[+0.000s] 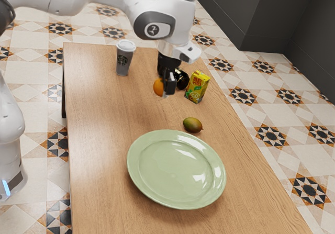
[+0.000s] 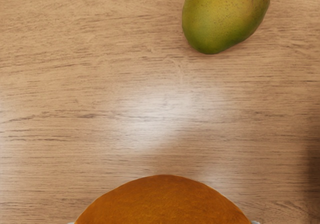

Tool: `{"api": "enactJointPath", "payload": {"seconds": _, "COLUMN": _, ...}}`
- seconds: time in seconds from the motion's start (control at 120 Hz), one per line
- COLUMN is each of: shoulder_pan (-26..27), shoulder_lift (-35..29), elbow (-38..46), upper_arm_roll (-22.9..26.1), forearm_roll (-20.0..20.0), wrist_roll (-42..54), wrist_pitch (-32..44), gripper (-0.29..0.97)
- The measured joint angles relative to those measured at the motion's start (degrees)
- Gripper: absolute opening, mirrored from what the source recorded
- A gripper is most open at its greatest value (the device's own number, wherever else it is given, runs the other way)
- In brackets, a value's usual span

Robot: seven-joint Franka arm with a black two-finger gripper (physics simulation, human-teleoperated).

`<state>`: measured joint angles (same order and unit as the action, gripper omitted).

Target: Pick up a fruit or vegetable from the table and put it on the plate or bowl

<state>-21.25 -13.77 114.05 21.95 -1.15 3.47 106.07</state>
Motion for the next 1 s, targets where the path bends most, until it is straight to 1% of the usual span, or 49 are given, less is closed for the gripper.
{"api": "enactJointPath", "payload": {"seconds": 0.042, "shoulder_pan": 0.1, "shoulder_lift": 2.0, "elbow": -3.6, "upper_arm_roll": 3.2, "forearm_roll": 0.9, "wrist_roll": -0.7, "wrist_pitch": -1.8, "gripper": 0.37}}
{"api": "enactJointPath", "payload": {"seconds": 0.133, "shoulder_pan": 0.2, "shoulder_lift": 9.0, "elbow": -11.7, "upper_arm_roll": 10.2, "forearm_roll": 3.6, "wrist_roll": -2.5, "wrist_pitch": -5.2, "gripper": 0.37}}
{"api": "enactJointPath", "payload": {"seconds": 0.292, "shoulder_pan": 1.8, "shoulder_lift": 18.1, "elbow": -17.2, "upper_arm_roll": 19.3, "forearm_roll": 7.3, "wrist_roll": -6.3, "wrist_pitch": -8.5, "gripper": 0.34}}
{"api": "enactJointPath", "payload": {"seconds": 0.367, "shoulder_pan": 1.1, "shoulder_lift": 21.4, "elbow": -17.8, "upper_arm_roll": 21.9, "forearm_roll": 8.6, "wrist_roll": -8.2, "wrist_pitch": -9.1, "gripper": 0.32}}
{"api": "enactJointPath", "payload": {"seconds": 0.492, "shoulder_pan": 0.0, "shoulder_lift": 23.8, "elbow": -17.7, "upper_arm_roll": 23.6, "forearm_roll": 9.6, "wrist_roll": -11.0, "wrist_pitch": -9.3, "gripper": 0.32}}
{"api": "enactJointPath", "payload": {"seconds": 0.558, "shoulder_pan": 0.2, "shoulder_lift": 24.4, "elbow": -17.7, "upper_arm_roll": 24.3, "forearm_roll": 9.8, "wrist_roll": -12.3, "wrist_pitch": -9.2, "gripper": 0.45}}
{"api": "enactJointPath", "payload": {"seconds": 0.625, "shoulder_pan": 0.4, "shoulder_lift": 24.5, "elbow": -17.8, "upper_arm_roll": 24.5, "forearm_roll": 9.8, "wrist_roll": -13.4, "wrist_pitch": -9.2, "gripper": 0.53}}
{"api": "enactJointPath", "payload": {"seconds": 0.708, "shoulder_pan": 0.2, "shoulder_lift": 24.4, "elbow": -18.6, "upper_arm_roll": 24.3, "forearm_roll": 10.0, "wrist_roll": -14.3, "wrist_pitch": -9.1, "gripper": 0.6}}
{"api": "enactJointPath", "payload": {"seconds": 0.775, "shoulder_pan": 0.4, "shoulder_lift": 23.3, "elbow": -22.0, "upper_arm_roll": 22.8, "forearm_roll": 11.9, "wrist_roll": -14.5, "wrist_pitch": -9.4, "gripper": 0.63}}
{"api": "enactJointPath", "payload": {"seconds": 0.833, "shoulder_pan": 1.0, "shoulder_lift": 20.7, "elbow": -26.1, "upper_arm_roll": 18.1, "forearm_roll": 13.4, "wrist_roll": -14.0, "wrist_pitch": -11.3, "gripper": 0.65}}
{"api": "enactJointPath", "payload": {"seconds": 0.875, "shoulder_pan": 1.1, "shoulder_lift": 18.7, "elbow": -27.5, "upper_arm_roll": 13.5, "forearm_roll": 14.8, "wrist_roll": -13.2, "wrist_pitch": -12.5, "gripper": 0.65}}
{"api": "enactJointPath", "payload": {"seconds": 0.917, "shoulder_pan": 0.2, "shoulder_lift": 17.6, "elbow": -28.3, "upper_arm_roll": 10.0, "forearm_roll": 16.0, "wrist_roll": -12.2, "wrist_pitch": -13.5, "gripper": 0.66}}
{"api": "enactJointPath", "payload": {"seconds": 0.95, "shoulder_pan": -1.3, "shoulder_lift": 16.8, "elbow": -28.9, "upper_arm_roll": 8.2, "forearm_roll": 17.1, "wrist_roll": -11.4, "wrist_pitch": -14.1, "gripper": 0.67}}
{"api": "enactJointPath", "payload": {"seconds": 1.0, "shoulder_pan": -4.2, "shoulder_lift": 16.1, "elbow": -29.3, "upper_arm_roll": 7.1, "forearm_roll": 18.5, "wrist_roll": -10.4, "wrist_pitch": -14.9, "gripper": 0.67}}
